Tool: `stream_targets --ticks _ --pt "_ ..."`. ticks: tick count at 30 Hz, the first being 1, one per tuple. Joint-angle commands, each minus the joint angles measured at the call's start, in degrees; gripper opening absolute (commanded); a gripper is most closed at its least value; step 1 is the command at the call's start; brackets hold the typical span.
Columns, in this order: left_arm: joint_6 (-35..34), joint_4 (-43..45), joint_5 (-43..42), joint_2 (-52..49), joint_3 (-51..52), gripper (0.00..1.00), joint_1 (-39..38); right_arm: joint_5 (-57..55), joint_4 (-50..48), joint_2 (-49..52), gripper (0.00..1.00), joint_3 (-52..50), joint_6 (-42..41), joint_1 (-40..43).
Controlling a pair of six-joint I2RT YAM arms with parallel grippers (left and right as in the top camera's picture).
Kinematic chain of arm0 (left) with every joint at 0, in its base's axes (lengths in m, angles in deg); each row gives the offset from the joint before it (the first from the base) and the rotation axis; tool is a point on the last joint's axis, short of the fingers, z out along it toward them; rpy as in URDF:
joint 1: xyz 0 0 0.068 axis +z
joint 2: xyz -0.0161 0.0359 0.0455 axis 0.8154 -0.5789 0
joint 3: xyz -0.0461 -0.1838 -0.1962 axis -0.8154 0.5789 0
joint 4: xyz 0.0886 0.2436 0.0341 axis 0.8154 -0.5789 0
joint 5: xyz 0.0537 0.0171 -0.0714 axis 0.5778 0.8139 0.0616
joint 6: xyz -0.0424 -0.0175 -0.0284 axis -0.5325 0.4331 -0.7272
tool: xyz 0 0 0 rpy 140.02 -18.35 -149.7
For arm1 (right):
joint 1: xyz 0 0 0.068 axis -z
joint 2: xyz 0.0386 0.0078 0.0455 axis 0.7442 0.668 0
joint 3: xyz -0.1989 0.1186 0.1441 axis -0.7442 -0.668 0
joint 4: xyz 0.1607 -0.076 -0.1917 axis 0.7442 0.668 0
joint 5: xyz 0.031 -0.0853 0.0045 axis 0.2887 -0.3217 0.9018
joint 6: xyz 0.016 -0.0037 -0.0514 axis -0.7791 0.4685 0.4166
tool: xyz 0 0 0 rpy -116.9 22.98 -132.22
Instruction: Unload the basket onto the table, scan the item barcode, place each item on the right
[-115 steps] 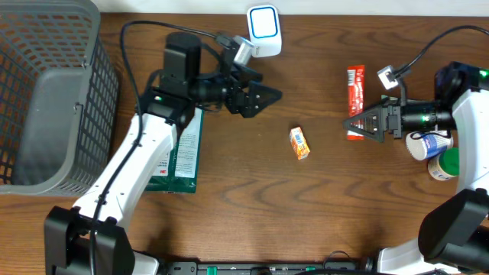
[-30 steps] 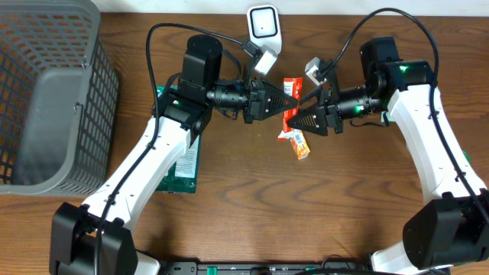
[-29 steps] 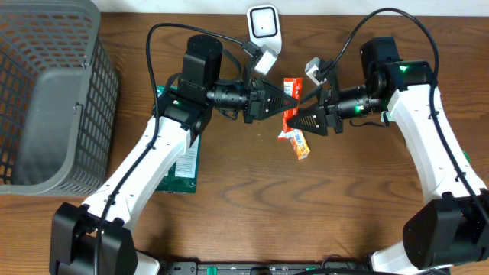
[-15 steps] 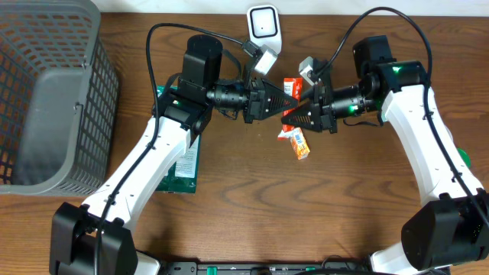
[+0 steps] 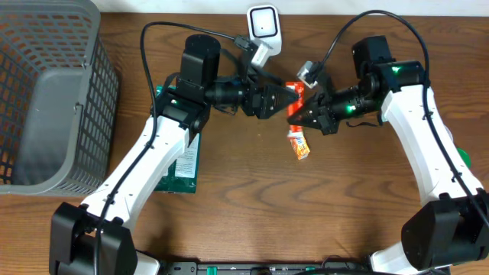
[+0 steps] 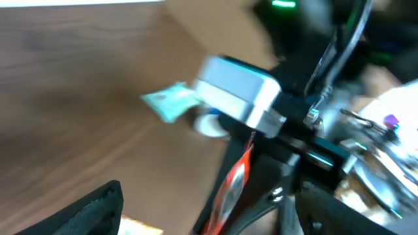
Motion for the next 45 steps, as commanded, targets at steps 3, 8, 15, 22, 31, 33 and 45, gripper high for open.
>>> stream_targets --ticks 3,8,15,22,31,33,45 --pt "0.26 -7.06 19.23 -0.37 -0.83 0.82 1.42 -50.01 2.43 -1.01 0.01 0.66 -25.62 1.20" --pt "0.33 -13.81 25.00 -0.37 -0.83 0.82 1.42 -76.94 4.22 -0.94 0.01 -1.70 -37.46 1.62" --pt "0.50 -15.58 26.10 -0.37 -0.83 0.82 1.42 -86.49 -3.06 -0.90 0.01 -10.97 -37.38 4.04" --pt "0.52 -16.31 26.18 -0.37 -0.83 0.82 1.42 -86.20 -14.69 -0.90 0.99 -19.78 -36.54 8.44" --pt "0.50 -16.83 26.49 -0.37 -0.83 0.82 1.40 -79.34 -19.04 -0.90 0.39 -19.78 -32.41 8.85" --pt "0.50 -16.85 26.51 -0.37 -0.83 0.79 1.40 -79.34 -18.73 -0.90 0.01 -19.78 -32.44 8.85" --pt "0.48 -17.90 26.47 -0.37 -0.83 0.44 1.40 -73.29 -18.88 -0.90 0.99 -19.78 -28.87 9.11"
